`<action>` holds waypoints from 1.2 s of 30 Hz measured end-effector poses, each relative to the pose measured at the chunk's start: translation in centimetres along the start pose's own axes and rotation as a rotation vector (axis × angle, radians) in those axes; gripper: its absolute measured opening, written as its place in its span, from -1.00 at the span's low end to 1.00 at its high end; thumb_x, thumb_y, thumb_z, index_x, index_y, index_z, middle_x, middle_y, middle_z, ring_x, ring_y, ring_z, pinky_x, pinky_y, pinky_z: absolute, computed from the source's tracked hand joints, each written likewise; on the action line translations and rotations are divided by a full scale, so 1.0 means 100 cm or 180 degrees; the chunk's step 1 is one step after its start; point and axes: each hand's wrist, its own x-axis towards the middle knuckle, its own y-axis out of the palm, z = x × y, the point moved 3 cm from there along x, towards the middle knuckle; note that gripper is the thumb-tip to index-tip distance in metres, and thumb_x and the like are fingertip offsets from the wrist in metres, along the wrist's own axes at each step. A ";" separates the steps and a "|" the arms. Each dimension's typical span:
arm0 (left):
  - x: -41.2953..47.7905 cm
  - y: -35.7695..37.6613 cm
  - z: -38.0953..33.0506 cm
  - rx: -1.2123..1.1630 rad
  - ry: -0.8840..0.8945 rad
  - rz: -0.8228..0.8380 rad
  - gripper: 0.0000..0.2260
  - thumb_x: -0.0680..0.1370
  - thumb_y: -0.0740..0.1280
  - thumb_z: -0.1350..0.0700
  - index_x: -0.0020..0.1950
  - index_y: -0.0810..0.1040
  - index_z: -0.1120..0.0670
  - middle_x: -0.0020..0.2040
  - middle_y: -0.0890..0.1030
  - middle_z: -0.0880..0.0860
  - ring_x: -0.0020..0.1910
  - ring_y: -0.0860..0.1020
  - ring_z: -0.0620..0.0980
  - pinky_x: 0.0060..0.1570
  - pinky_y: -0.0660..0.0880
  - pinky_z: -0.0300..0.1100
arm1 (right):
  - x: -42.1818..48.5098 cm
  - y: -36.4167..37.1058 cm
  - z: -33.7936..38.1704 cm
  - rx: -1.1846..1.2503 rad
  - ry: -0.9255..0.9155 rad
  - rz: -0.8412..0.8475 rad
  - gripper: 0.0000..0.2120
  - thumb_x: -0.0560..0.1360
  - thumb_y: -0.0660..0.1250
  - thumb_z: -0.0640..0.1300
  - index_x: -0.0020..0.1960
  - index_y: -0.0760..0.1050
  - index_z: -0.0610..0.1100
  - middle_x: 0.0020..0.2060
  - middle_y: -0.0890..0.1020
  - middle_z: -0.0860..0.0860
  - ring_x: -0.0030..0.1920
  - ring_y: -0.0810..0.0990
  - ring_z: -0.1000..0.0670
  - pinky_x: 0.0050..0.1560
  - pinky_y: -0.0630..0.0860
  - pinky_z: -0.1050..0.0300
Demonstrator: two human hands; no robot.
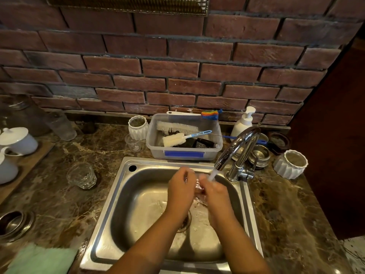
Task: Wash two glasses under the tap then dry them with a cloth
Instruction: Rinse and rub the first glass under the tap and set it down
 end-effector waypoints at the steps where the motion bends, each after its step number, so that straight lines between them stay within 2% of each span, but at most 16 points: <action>1: -0.002 -0.002 -0.001 0.0480 0.0673 -0.0009 -0.87 0.65 0.23 0.09 -0.04 0.54 0.05 -0.10 0.59 -0.01 -0.13 0.59 -0.09 -0.20 0.55 -0.25 | 0.002 -0.002 -0.005 0.0707 0.0619 0.0072 -0.75 0.60 0.29 -0.03 0.08 0.64 -0.17 -0.04 0.73 -0.16 0.05 0.68 -0.15 0.21 0.55 -0.22; 3: -0.004 0.000 0.001 0.1088 0.1527 0.0123 -0.89 0.64 0.23 0.08 -0.01 0.54 0.03 -0.08 0.53 -0.06 -0.12 0.52 -0.15 -0.16 0.49 -0.29 | 0.004 -0.005 -0.008 0.1383 0.1044 0.0183 -0.67 0.60 0.24 -0.01 0.21 0.59 -0.18 0.07 0.71 -0.21 0.15 0.64 -0.20 0.25 0.51 -0.26; 5: -0.005 0.001 -0.003 0.0856 0.1434 0.0156 -0.86 0.65 0.21 0.08 -0.01 0.54 0.03 -0.09 0.55 -0.05 -0.13 0.53 -0.15 -0.19 0.50 -0.29 | 0.009 -0.007 -0.008 0.1022 0.0740 0.0092 -0.70 0.63 0.21 -0.04 0.16 0.60 -0.21 0.02 0.72 -0.21 0.10 0.68 -0.18 0.18 0.57 -0.16; 6: -0.004 0.002 -0.006 0.0529 0.0970 0.0155 -0.84 0.66 0.20 0.09 -0.02 0.55 0.05 -0.10 0.57 -0.01 -0.15 0.55 -0.12 -0.23 0.51 -0.29 | 0.009 -0.007 -0.005 0.0512 0.0335 -0.0021 -0.71 0.64 0.21 -0.05 0.04 0.63 -0.21 -0.10 0.74 -0.18 0.00 0.70 -0.14 0.07 0.60 -0.05; 9: -0.002 0.006 -0.005 -0.1085 -0.1516 0.0477 -0.83 0.64 0.23 0.11 -0.01 0.59 0.12 -0.20 0.64 0.10 -0.20 0.57 0.01 -0.21 0.52 -0.14 | 0.005 -0.008 0.011 -0.1550 -0.1238 -0.0081 -0.73 0.60 0.30 -0.08 -0.24 0.62 -0.06 -0.37 0.68 0.02 -0.23 0.68 -0.01 -0.22 0.56 0.27; 10: -0.004 0.006 -0.004 -0.1555 -0.2065 0.0661 -0.83 0.62 0.26 0.08 -0.01 0.60 0.14 -0.23 0.65 0.11 -0.18 0.58 0.04 -0.11 0.54 -0.07 | 0.003 -0.008 0.011 -0.2087 -0.1726 0.0019 -0.74 0.59 0.30 -0.02 -0.24 0.63 -0.02 -0.36 0.67 0.06 -0.26 0.67 0.04 -0.21 0.56 0.27; 12: -0.004 0.005 -0.001 -0.1987 -0.2451 0.0859 -0.81 0.60 0.30 0.04 0.01 0.60 0.15 -0.21 0.65 0.12 -0.15 0.60 0.06 0.02 0.57 -0.01 | -0.002 -0.008 0.011 -0.2798 -0.2324 0.0138 -0.71 0.56 0.21 0.11 -0.21 0.62 0.07 -0.35 0.65 0.13 -0.27 0.62 0.13 -0.16 0.56 0.18; 15: 0.000 0.009 0.002 -0.1345 -0.1961 0.0537 -0.79 0.64 0.22 0.04 -0.02 0.57 0.12 -0.13 0.62 0.13 -0.16 0.58 0.04 -0.17 0.57 -0.08 | -0.002 -0.008 0.008 -0.1860 -0.1755 0.0048 -0.70 0.55 0.25 0.07 -0.22 0.64 -0.03 -0.36 0.68 0.00 -0.29 0.66 0.02 -0.17 0.62 0.01; 17: 0.005 0.009 -0.003 -0.0155 -0.0689 0.0147 -0.80 0.67 0.18 0.04 -0.03 0.54 0.08 -0.08 0.61 0.09 -0.15 0.59 0.00 -0.22 0.58 -0.12 | 0.002 -0.009 0.001 -0.0454 -0.0468 -0.0157 -0.74 0.58 0.29 0.00 -0.11 0.66 -0.12 -0.23 0.73 -0.08 -0.13 0.70 -0.10 -0.06 0.61 -0.10; 19: 0.002 0.012 -0.011 0.1343 0.1022 -0.0003 -0.84 0.65 0.22 0.00 0.01 0.54 0.03 -0.05 0.55 -0.02 -0.09 0.53 -0.07 -0.16 0.55 -0.18 | 0.003 -0.008 -0.010 0.1117 0.0915 0.0089 -0.71 0.61 0.25 0.05 0.10 0.63 -0.12 0.00 0.74 -0.16 0.07 0.68 -0.17 0.01 0.59 -0.14; 21: 0.001 0.016 -0.008 0.1919 0.1878 0.0058 -0.82 0.63 0.22 -0.05 0.07 0.54 0.01 -0.01 0.53 -0.07 -0.04 0.49 -0.11 -0.11 0.51 -0.18 | 0.004 -0.012 -0.007 0.1810 0.1268 0.0248 -0.64 0.62 0.21 0.10 0.18 0.61 -0.12 0.04 0.73 -0.19 0.09 0.67 -0.20 -0.05 0.58 -0.10; 24: 0.004 0.017 -0.011 0.0960 0.1139 0.0098 -0.86 0.65 0.21 0.03 -0.01 0.53 0.01 -0.10 0.56 -0.06 -0.12 0.55 -0.10 -0.21 0.54 -0.21 | 0.012 -0.020 0.001 0.0838 0.0667 0.0057 -0.73 0.64 0.22 -0.01 -0.03 0.63 -0.11 -0.09 0.74 -0.20 -0.05 0.68 -0.17 -0.06 0.56 -0.09; 27: 0.008 0.021 -0.002 -0.0469 -0.1291 0.0478 -0.85 0.64 0.25 0.10 -0.02 0.57 0.11 -0.20 0.60 0.04 -0.29 0.57 -0.03 -0.35 0.52 -0.19 | 0.012 -0.020 0.010 -0.1007 -0.0637 -0.0201 -0.68 0.64 0.24 -0.11 -0.24 0.62 -0.10 -0.25 0.71 -0.18 -0.24 0.67 -0.07 -0.14 0.59 -0.09; 30: 0.003 0.017 0.004 -0.1984 -0.2376 0.0930 -0.80 0.59 0.31 0.06 0.03 0.63 0.16 -0.16 0.68 0.09 -0.10 0.62 0.05 -0.03 0.53 -0.06 | 0.002 -0.016 0.012 -0.2164 -0.1713 0.0099 -0.73 0.60 0.29 0.01 -0.18 0.66 -0.03 -0.35 0.69 0.03 -0.31 0.66 0.13 -0.25 0.59 0.12; 33: 0.007 0.016 0.009 -0.1555 -0.1799 0.0560 -0.77 0.64 0.22 0.06 -0.08 0.58 0.15 -0.24 0.63 0.11 -0.25 0.57 0.03 -0.18 0.54 -0.06 | -0.001 -0.013 0.013 -0.1953 -0.1727 0.0099 -0.72 0.60 0.28 0.04 -0.16 0.67 -0.06 -0.33 0.71 0.01 -0.27 0.70 0.11 -0.17 0.63 0.07; 36: 0.008 0.010 -0.003 0.0571 0.0599 0.0003 -0.76 0.64 0.16 0.02 -0.07 0.55 0.09 -0.15 0.59 0.04 -0.19 0.54 -0.02 -0.20 0.53 -0.05 | 0.007 -0.012 0.001 0.0204 0.0126 -0.0100 -0.75 0.60 0.29 0.00 0.04 0.65 -0.15 -0.10 0.75 -0.13 0.00 0.71 -0.11 0.08 0.61 -0.17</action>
